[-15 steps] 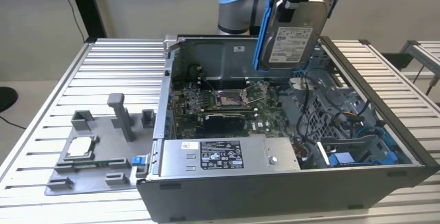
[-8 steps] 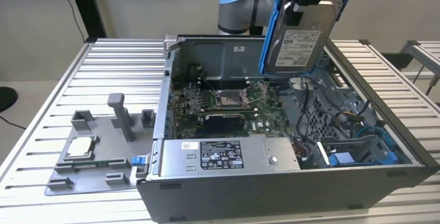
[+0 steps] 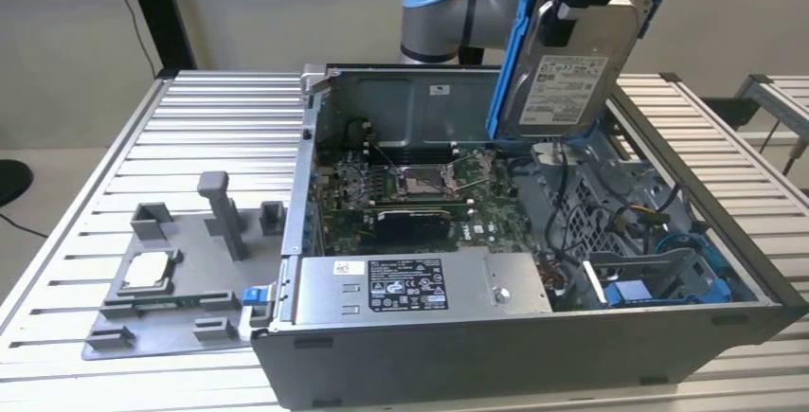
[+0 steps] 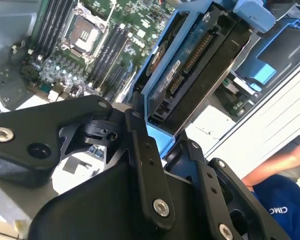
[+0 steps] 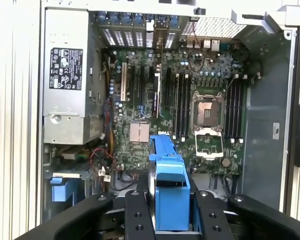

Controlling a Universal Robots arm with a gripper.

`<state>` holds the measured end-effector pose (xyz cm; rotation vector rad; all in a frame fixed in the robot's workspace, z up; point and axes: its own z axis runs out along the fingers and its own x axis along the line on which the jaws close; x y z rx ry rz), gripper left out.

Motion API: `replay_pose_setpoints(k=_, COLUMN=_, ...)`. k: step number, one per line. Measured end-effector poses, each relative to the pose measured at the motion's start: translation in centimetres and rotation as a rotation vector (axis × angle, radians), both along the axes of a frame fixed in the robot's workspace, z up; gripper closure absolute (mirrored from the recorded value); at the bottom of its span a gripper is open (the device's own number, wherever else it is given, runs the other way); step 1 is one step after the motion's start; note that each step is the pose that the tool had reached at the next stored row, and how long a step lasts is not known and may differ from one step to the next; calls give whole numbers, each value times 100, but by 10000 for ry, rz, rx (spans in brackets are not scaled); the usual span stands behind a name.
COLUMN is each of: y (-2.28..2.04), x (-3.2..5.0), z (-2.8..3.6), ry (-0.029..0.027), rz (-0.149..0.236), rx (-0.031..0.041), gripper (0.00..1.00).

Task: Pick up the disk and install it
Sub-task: 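Pick up the disk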

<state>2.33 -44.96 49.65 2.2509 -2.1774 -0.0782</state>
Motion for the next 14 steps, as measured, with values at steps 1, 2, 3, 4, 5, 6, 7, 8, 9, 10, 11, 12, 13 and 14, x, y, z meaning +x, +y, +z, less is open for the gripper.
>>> replay_pose_setpoints(k=1, y=-18, x=7, z=12, ry=0, rz=-1, rx=0, gripper=100)
replay_pose_setpoints(k=2, y=-36, x=13, z=24, ry=1, rz=-3, rx=0, gripper=100)
replay_pose_setpoints(k=3, y=-54, x=19, z=36, ry=1, rz=-4, rx=0, gripper=100)
replay_pose_setpoints(k=4, y=-75, x=26, z=49, ry=2, rz=-5, rx=1, gripper=100)
replay_pose_setpoints(k=5, y=-93, x=32, z=60, ry=2, rz=-6, rx=1, gripper=100)
replay_pose_setpoints(k=6, y=-112, x=39, z=71, ry=2, rz=-8, rx=0, gripper=100)
replay_pose_setpoints(k=7, y=-131, x=44, z=81, ry=3, rz=-10, rx=0, gripper=100)
replay_pose_setpoints(k=8, y=-148, x=50, z=91, ry=3, rz=-12, rx=-1, gripper=100)
replay_pose_setpoints(k=9, y=-166, x=56, z=100, ry=3, rz=-13, rx=-1, gripper=100)
replay_pose_setpoints(k=10, y=-184, x=61, z=108, ry=2, rz=-14, rx=0, gripper=100)
replay_pose_setpoints(k=11, y=-202, x=67, z=114, ry=2, rz=-16, rx=0, gripper=100)
replay_pose_setpoints(k=12, y=-219, x=74, z=118, ry=3, rz=-17, rx=0, gripper=100)
replay_pose_setpoints(k=13, y=-236, x=80, z=119, ry=3, rz=-19, rx=0, gripper=100)
replay_pose_setpoints(k=14, y=-253, x=86, z=120, ry=2, rz=-22, rx=0, gripper=100)
